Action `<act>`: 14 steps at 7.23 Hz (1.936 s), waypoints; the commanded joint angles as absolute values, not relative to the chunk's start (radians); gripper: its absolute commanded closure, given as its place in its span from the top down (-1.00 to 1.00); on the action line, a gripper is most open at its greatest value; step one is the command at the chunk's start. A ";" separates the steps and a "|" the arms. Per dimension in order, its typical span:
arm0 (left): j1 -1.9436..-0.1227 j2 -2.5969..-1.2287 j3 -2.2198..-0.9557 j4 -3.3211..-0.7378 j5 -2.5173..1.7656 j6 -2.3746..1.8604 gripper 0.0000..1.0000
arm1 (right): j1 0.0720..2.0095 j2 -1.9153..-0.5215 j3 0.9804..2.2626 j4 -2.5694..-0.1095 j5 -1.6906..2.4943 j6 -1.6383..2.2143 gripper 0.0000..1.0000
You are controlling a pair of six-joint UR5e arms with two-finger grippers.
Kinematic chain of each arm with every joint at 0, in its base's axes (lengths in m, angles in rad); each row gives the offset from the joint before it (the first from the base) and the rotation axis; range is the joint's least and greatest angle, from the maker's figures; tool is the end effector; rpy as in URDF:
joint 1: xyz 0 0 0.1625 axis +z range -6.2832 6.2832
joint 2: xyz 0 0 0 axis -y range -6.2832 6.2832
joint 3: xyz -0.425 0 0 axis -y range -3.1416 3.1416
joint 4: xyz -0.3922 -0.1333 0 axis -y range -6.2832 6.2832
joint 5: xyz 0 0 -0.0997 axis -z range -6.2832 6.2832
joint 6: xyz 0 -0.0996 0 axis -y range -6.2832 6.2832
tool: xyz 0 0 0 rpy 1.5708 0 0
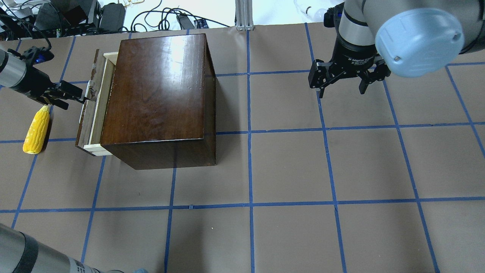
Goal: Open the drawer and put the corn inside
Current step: 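Pull the drawer outward from the cabinet with the left gripper, then release the handle and lower the left gripper onto the yellow corn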
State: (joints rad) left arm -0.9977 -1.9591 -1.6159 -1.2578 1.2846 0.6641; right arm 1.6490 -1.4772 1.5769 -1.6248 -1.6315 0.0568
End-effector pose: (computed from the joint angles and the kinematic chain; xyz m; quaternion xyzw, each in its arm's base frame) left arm 0.1921 -0.5953 0.2843 -0.0364 -0.9874 0.0340 0.1505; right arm 0.1679 -0.5135 0.4427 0.0114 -0.9992 -0.0207 0.0318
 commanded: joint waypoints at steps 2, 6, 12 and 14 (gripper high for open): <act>-0.991 -1.960 -1.603 -1.261 1.307 0.699 1.00 | 1.649 -1.477 1.577 -1.624 -1.632 0.057 1.00; -0.963 -1.968 -1.598 -1.261 1.310 0.726 1.00 | 1.649 -1.477 1.577 -1.624 -1.632 0.057 1.00; -0.930 -1.961 -1.575 -1.281 1.341 0.753 1.00 | 1.649 -1.477 1.577 -1.626 -1.634 0.057 1.00; -0.930 -1.950 -1.522 -1.289 1.411 0.714 1.00 | 1.649 -1.477 1.577 -1.624 -1.634 0.057 1.00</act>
